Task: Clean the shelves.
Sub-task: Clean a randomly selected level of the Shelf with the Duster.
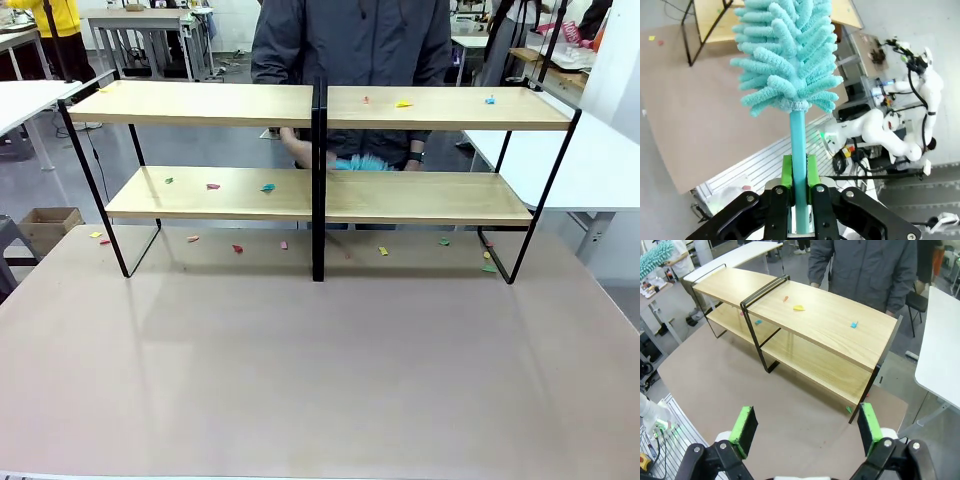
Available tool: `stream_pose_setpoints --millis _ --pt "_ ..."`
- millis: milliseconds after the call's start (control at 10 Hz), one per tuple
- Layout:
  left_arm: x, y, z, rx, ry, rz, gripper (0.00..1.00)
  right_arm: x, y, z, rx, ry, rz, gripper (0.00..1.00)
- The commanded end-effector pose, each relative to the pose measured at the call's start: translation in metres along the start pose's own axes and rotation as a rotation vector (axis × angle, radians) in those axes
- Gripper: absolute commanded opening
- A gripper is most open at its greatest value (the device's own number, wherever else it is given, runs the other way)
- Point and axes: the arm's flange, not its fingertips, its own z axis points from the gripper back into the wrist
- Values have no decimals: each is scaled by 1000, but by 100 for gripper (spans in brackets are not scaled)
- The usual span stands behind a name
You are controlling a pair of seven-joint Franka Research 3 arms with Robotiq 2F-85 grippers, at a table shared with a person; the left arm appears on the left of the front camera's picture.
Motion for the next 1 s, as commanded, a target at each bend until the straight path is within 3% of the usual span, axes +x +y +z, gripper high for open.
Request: stream_pose_setpoints --millis 0,700,900 --pt "6 -7 -1 40 -16 16 13 1 1 0 7 -7 1 100" --pt "5 -4 -2 50 2 32 13 1 1 0 7 -7 1 100" --pt "36 -18 -30 68 -21 84 13 1 1 0 7 -7 1 100"
